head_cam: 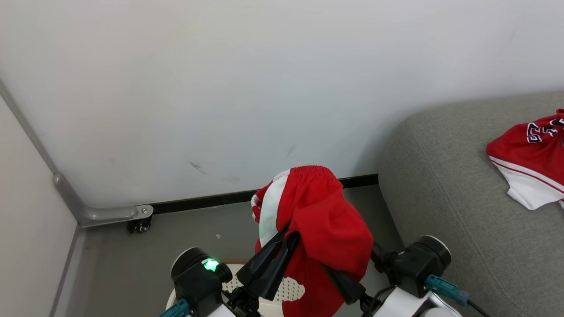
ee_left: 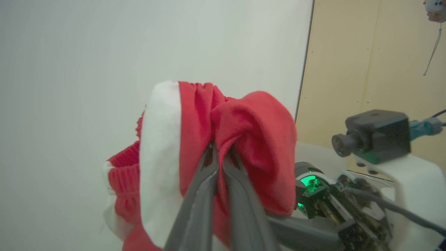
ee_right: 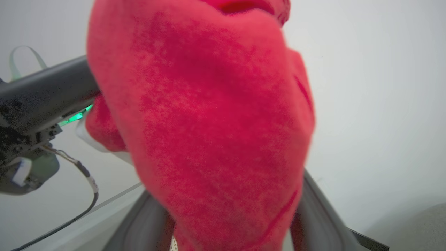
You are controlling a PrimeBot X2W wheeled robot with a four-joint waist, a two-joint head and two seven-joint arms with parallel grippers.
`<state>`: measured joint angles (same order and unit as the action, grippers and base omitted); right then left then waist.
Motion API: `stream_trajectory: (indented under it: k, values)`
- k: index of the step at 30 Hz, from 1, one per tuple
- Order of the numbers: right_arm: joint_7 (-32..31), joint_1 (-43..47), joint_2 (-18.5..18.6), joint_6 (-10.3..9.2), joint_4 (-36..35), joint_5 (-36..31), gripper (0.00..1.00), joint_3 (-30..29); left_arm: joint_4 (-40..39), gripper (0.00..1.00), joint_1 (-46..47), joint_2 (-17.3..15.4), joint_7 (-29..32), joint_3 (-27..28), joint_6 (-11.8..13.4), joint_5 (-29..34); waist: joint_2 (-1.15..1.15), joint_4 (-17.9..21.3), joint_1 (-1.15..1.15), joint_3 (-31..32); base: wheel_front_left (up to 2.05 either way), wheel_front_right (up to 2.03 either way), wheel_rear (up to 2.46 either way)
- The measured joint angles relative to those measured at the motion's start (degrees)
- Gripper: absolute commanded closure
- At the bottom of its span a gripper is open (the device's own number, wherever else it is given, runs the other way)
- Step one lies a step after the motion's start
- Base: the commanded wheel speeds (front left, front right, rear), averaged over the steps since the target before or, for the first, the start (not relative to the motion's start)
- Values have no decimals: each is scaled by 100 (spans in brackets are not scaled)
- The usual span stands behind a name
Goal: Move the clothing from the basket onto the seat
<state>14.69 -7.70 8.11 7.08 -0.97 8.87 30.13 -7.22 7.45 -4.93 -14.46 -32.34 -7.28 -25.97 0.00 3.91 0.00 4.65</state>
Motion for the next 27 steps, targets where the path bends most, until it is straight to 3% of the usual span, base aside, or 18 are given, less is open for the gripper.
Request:
stream_trajectory:
  k: [1,2,27]
  values:
    - [0,1,-23,0,19,1,64,-15,-4,100,1,-16,0,-8,0,-1,0,-5,0,-2,0,0,0]
    - [0,1,-42,0,36,2,100,-35,-5,100,1,-29,0,-18,0,-7,0,-9,0,-4,0,0,0]
    - [0,0,-259,0,-31,296,100,-520,183,100,1,-89,0,10,-1,-24,0,-11,0,7,0,0,0]
